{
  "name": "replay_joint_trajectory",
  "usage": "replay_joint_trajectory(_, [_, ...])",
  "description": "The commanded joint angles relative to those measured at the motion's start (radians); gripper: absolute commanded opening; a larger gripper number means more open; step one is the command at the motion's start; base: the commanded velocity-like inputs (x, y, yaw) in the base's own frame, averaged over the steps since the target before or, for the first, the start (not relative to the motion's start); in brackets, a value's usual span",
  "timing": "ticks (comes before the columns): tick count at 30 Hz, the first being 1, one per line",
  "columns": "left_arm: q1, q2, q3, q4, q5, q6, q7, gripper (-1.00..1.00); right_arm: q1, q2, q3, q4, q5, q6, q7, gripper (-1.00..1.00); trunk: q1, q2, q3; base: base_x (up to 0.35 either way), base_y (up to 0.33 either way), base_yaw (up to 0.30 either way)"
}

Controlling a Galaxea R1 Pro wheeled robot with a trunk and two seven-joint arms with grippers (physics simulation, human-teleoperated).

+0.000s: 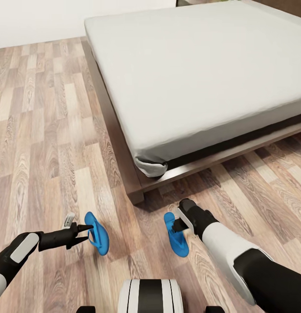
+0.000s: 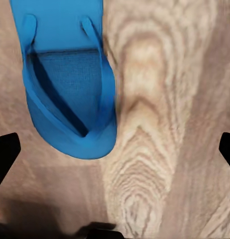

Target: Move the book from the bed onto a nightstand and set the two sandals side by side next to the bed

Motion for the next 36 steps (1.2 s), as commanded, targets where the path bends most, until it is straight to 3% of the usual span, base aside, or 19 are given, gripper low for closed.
replay_joint_trajectory(1, [-0.001, 0.001, -0.004, 0.002, -0.004, -0.002, -0.007, -1.00, 0.000, -0.007, 0.004, -0.001, -0.015, 0.000, -0.009, 1.00, -0.001, 0.000, 0.003, 0.000, 0.000, 0.000])
replay_joint_trajectory(7, [-0.001, -0.001, -0.004, 0.007, -0.007, -0.010, -0.007, -1.00, 0.000, -0.060, -0.037, -0.002, -0.017, -0.016, -0.003, 1.00, -0.003, 0.001, 0.027, 0.000, 0.000, 0.000])
replay_joint_trajectory(15, [-0.001, -0.001, -0.004, 0.011, -0.008, -0.012, -0.007, -1.00, 0.001, -0.095, -0.084, -0.002, -0.020, -0.034, 0.014, 1.00, -0.007, 0.003, 0.058, 0.000, 0.000, 0.000])
replay_joint_trajectory(20, [-0.001, 0.001, -0.004, 0.024, -0.009, -0.013, -0.007, -1.00, 0.007, -0.150, -0.092, 0.004, -0.056, -0.117, 0.052, 1.00, -0.009, 0.004, 0.077, 0.000, 0.000, 0.000])
replay_joint_trajectory(23, [-0.001, 0.002, -0.004, 0.027, -0.009, -0.014, -0.006, -1.00, 0.010, -0.216, -0.092, 0.011, -0.134, -0.223, 0.107, 1.00, -0.010, 0.005, 0.088, 0.000, 0.000, 0.000])
replay_joint_trajectory(28, [-0.001, 0.002, -0.004, 0.028, -0.016, -0.015, -0.006, -1.00, 0.042, -0.269, -0.093, 0.036, -0.253, -0.352, 0.192, 1.00, -0.013, 0.006, 0.108, 0.000, 0.000, 0.000])
replay_joint_trajectory(31, [-0.001, 0.002, -0.004, 0.031, -0.020, -0.016, -0.006, -1.00, 0.074, -0.298, -0.092, 0.099, -0.349, -0.446, 0.264, 1.00, -0.014, 0.007, 0.119, 0.000, 0.000, 0.000])
replay_joint_trajectory(33, [-0.001, 0.002, -0.004, 0.034, -0.021, -0.016, -0.006, -1.00, 0.088, -0.307, -0.093, 0.166, -0.418, -0.503, 0.327, 1.00, -0.015, 0.007, 0.127, 0.000, 0.000, 0.000])
replay_joint_trajectory(36, [-0.001, -0.003, -0.004, 0.042, -0.023, -0.040, -0.006, -1.00, 0.100, -0.315, -0.094, 0.332, -0.581, -0.620, 0.491, 1.00, -0.016, 0.008, 0.139, 0.000, 0.000, 0.000])
